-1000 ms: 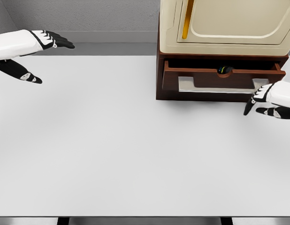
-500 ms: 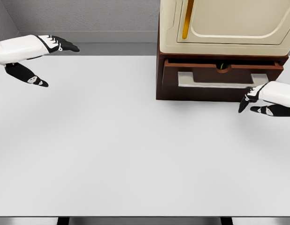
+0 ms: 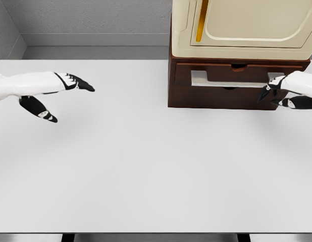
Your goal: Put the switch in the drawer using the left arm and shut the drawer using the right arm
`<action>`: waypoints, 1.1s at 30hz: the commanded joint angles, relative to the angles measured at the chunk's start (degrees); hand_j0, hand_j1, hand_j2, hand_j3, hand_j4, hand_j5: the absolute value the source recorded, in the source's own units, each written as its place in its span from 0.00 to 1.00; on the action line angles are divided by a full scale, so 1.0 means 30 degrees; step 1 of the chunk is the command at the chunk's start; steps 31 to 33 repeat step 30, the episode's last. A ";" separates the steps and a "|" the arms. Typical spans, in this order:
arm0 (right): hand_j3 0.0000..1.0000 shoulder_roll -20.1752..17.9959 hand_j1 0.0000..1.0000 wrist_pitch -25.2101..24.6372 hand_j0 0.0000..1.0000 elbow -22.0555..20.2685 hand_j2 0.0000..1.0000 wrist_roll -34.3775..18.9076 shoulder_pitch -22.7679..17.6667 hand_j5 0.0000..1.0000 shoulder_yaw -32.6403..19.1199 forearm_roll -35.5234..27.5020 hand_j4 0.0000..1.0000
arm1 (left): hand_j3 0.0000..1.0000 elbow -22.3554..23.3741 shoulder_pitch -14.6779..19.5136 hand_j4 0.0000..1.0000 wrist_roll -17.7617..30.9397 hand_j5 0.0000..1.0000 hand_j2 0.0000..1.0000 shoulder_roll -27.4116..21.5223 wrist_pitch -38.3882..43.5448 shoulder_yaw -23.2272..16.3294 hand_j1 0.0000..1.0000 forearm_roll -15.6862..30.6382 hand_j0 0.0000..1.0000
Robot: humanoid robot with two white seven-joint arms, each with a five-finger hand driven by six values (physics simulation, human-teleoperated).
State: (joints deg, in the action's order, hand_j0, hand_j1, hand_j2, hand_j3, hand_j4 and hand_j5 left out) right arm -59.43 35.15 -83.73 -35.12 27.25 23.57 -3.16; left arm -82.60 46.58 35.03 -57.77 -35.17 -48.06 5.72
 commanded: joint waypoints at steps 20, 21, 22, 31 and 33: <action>1.00 -0.1021 1.00 -0.0048 1.00 -0.4284 1.00 0.0041 -0.1406 1.00 -0.0153 0.0146 1.00 | 1.00 0.0023 -0.0030 1.00 -0.0009 1.00 1.00 -0.0078 0.0058 -0.0563 1.00 0.0086 1.00; 1.00 -0.1021 1.00 -0.0048 1.00 -0.5133 1.00 0.0041 -0.2078 1.00 -0.0124 0.0175 1.00 | 1.00 0.0023 -0.0030 1.00 -0.0009 1.00 1.00 -0.0078 0.0058 -0.0563 1.00 0.0086 1.00; 1.00 -0.1021 1.00 -0.0048 1.00 -0.5399 1.00 0.0041 -0.2607 1.00 -0.0124 0.0175 1.00 | 1.00 0.0023 -0.0030 1.00 -0.0009 1.00 1.00 -0.0078 0.0058 -0.0563 1.00 0.0115 1.00; 1.00 -0.1021 1.00 -0.0048 1.00 -0.5517 1.00 0.0041 -0.3194 1.00 -0.0124 0.0351 1.00 | 1.00 -0.0006 -0.0030 1.00 -0.0009 1.00 1.00 -0.0049 0.0058 -0.0592 1.00 0.0115 1.00; 1.00 -0.1021 1.00 -0.0048 1.00 -0.5517 1.00 0.0041 -0.3194 1.00 -0.0124 0.0351 1.00 | 1.00 -0.0006 -0.0030 1.00 -0.0009 1.00 1.00 -0.0049 0.0058 -0.0592 1.00 0.0115 1.00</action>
